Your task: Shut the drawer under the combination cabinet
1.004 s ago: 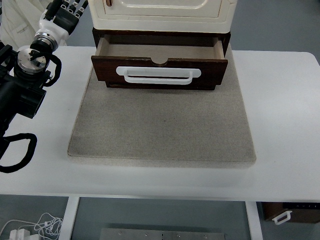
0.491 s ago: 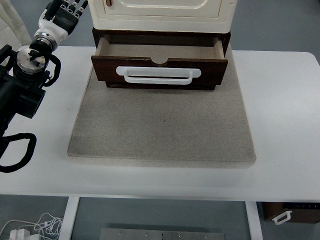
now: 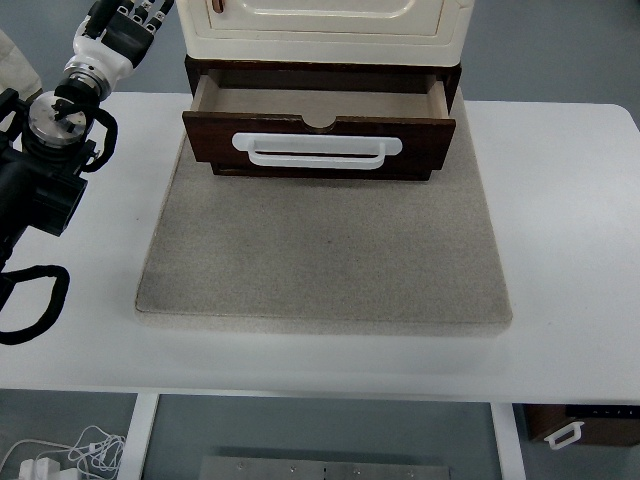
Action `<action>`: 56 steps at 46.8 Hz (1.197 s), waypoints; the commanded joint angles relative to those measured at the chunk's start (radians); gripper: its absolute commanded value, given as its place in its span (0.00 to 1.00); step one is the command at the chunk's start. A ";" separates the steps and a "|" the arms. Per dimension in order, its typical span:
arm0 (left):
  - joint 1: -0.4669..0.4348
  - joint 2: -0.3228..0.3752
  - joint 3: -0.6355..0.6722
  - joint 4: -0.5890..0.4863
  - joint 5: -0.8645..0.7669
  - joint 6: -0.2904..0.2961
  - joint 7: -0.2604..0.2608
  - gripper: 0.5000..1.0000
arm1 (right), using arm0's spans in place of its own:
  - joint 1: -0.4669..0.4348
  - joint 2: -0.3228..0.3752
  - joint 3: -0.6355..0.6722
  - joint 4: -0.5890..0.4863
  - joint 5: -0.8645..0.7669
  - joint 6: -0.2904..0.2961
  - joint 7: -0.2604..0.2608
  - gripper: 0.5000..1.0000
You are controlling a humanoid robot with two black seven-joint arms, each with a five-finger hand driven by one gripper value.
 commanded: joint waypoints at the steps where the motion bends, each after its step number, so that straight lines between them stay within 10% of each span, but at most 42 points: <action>1: 0.002 0.001 0.002 0.001 0.000 -0.002 0.000 1.00 | 0.000 0.000 0.000 0.000 0.000 0.000 0.000 0.90; 27: -0.102 0.085 0.025 -0.009 0.042 -0.009 -0.008 1.00 | 0.000 0.000 0.000 0.000 0.000 -0.001 0.000 0.90; 56: -0.190 0.326 0.023 -0.324 0.118 -0.057 -0.011 1.00 | 0.000 0.000 0.000 0.000 0.000 0.000 0.000 0.90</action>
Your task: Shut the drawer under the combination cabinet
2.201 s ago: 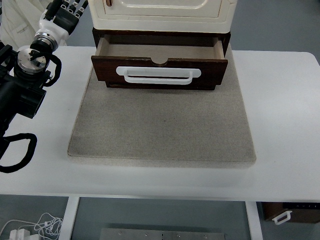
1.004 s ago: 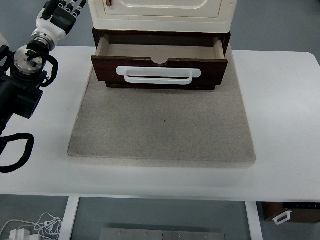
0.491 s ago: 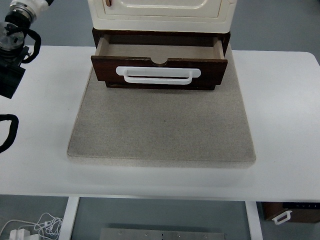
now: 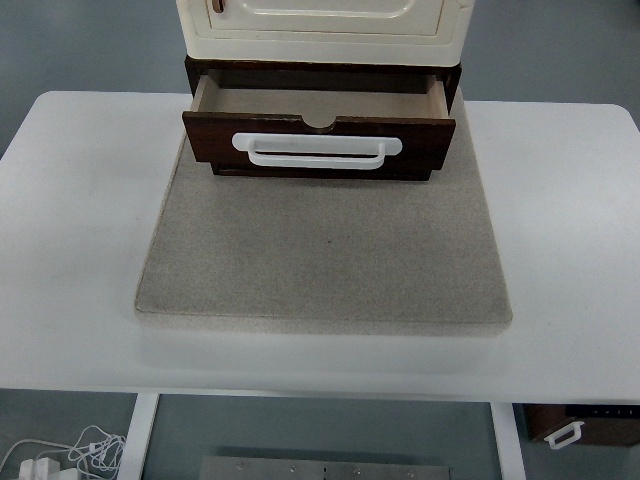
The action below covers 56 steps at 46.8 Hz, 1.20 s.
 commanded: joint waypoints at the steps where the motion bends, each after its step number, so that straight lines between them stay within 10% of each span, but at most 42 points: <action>1: -0.003 0.028 -0.001 -0.045 0.007 -0.001 -0.002 1.00 | 0.000 0.000 0.000 0.000 0.000 0.000 0.000 0.90; 27: -0.090 0.088 0.018 -0.410 0.196 0.023 -0.004 1.00 | 0.000 0.000 0.000 0.000 0.000 -0.001 0.000 0.90; 39: -0.121 0.088 0.208 -0.672 0.226 0.195 -0.004 1.00 | 0.000 0.000 0.000 0.000 0.000 0.000 0.000 0.90; 56: -0.204 0.094 0.482 -0.891 0.317 0.203 -0.004 1.00 | 0.000 0.000 0.000 0.000 0.000 0.000 0.000 0.90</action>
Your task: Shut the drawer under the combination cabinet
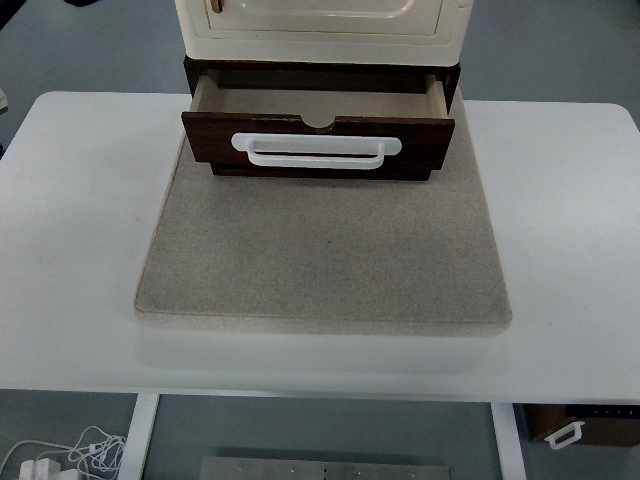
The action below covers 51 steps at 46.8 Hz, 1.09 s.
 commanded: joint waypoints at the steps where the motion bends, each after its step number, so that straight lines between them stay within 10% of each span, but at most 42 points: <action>1: -0.010 -0.003 0.056 -0.037 0.055 0.002 0.000 1.00 | 0.002 0.000 0.000 0.000 0.000 0.000 0.000 0.90; 18: -0.029 -0.018 0.309 -0.142 0.223 -0.013 0.032 1.00 | 0.000 0.000 0.000 0.000 0.000 0.000 0.000 0.90; 39: -0.005 -0.069 0.528 -0.177 0.375 -0.079 0.192 1.00 | 0.000 0.000 0.000 0.000 0.000 0.000 0.000 0.90; 51: -0.004 -0.067 0.542 -0.183 0.376 -0.205 0.373 1.00 | 0.000 0.000 0.000 0.000 0.000 0.000 0.000 0.90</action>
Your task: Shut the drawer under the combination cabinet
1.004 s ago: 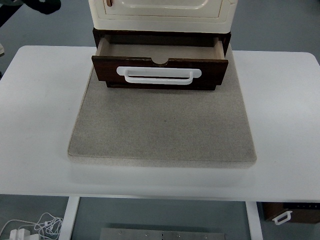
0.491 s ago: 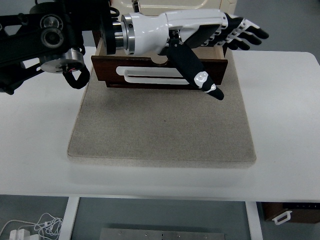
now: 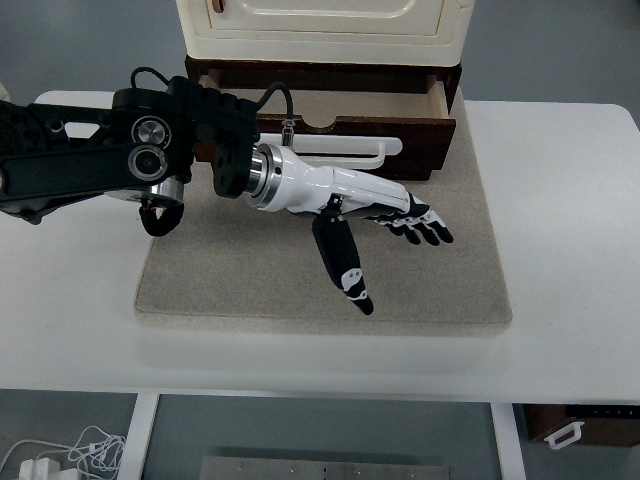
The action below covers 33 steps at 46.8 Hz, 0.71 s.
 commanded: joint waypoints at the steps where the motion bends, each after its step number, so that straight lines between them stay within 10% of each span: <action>1: -0.001 0.002 0.000 -0.001 -0.001 -0.033 0.066 1.00 | 0.000 0.000 0.000 0.000 0.000 0.000 0.000 0.90; 17: -0.004 -0.002 0.026 0.039 -0.004 -0.100 0.261 1.00 | 0.000 0.000 0.000 0.000 0.000 0.000 0.000 0.90; 33: -0.027 -0.033 0.025 0.171 -0.004 -0.139 0.289 1.00 | 0.000 0.000 0.000 0.000 0.000 -0.001 0.000 0.90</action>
